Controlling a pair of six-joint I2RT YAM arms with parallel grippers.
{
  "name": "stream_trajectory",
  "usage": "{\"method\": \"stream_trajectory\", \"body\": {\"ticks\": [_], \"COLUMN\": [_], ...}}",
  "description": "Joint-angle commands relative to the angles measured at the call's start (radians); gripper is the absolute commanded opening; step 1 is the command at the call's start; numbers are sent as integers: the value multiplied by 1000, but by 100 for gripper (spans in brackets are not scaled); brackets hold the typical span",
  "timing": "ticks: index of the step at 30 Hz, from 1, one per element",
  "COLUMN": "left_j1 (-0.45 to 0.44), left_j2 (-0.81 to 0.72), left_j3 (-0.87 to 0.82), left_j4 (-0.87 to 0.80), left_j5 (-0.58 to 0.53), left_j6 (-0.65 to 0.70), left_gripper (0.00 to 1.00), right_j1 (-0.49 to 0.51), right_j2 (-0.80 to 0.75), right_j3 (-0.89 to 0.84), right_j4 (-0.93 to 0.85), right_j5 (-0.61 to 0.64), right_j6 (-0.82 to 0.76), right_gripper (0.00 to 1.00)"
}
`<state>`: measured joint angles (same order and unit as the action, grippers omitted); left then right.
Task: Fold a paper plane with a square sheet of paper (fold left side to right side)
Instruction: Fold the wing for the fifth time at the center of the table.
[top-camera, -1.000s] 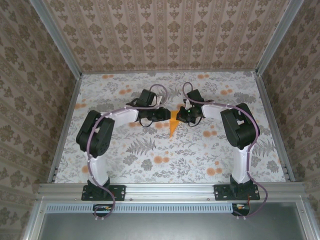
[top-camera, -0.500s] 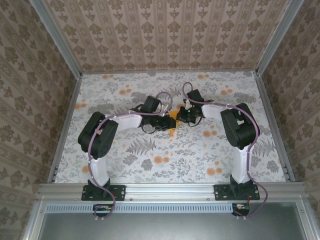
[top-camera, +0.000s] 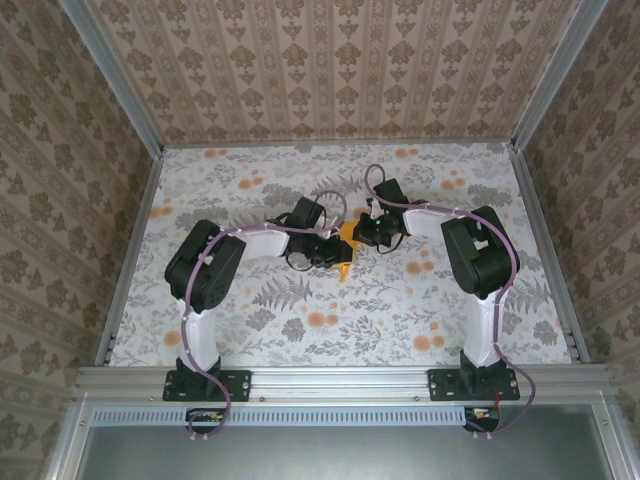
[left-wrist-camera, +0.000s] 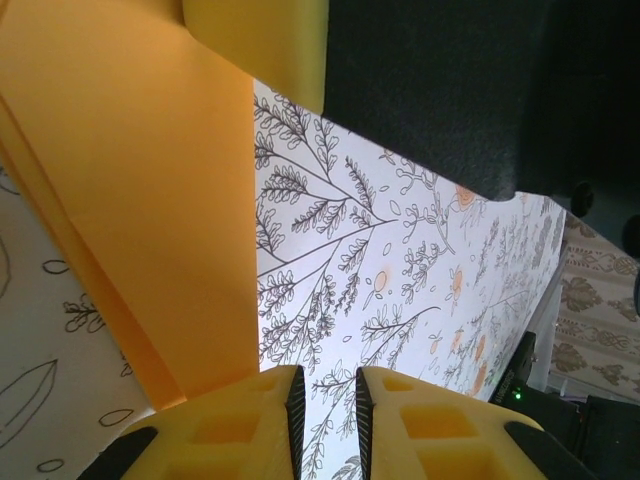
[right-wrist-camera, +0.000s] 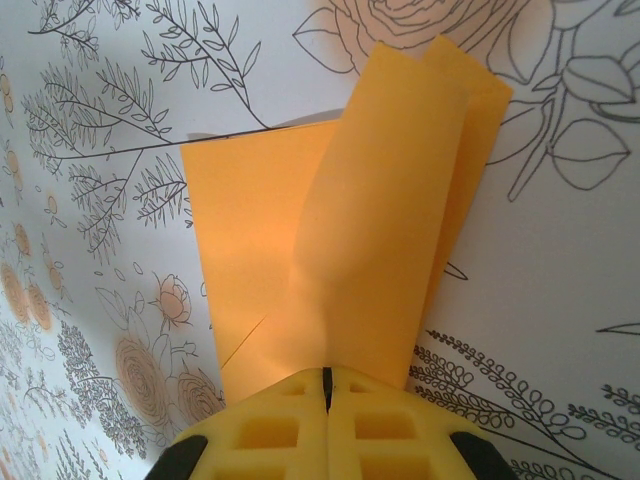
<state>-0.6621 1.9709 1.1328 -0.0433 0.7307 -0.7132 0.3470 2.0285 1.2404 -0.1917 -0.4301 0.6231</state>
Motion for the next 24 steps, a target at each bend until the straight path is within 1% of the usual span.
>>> {"method": "stream_trajectory", "body": {"ticks": [1,13,16,17,19,24], "left_j1": [-12,-27,-31,-31,-35,-42], "left_j2": [29,38,46,49,52,70], "left_j3": [0,-20,-31,-34,-37,-43], "left_j4": [-22,-74,-80,-83,-91,-93], "left_j5": [-24,-80,-81,-108,-128,-145], "left_j6": [-18,-41,-59,-65,-73,-87], "left_gripper": [23,22,21,20,18,12], "right_j1": [0,0,-2,-2,-6,-28], "right_j2": [40,24,-1,-9,-34,-121], "right_j3": [-7,4,5,4,-8,-80], "right_j4": [-109,-97,-63,-43,9,142], "right_j5": [35,28,9,-4,-30,-93], "right_j6": [-23,-30,-35,-36,-29,-10], "right_gripper": [0,0,0,0,0,0]}}
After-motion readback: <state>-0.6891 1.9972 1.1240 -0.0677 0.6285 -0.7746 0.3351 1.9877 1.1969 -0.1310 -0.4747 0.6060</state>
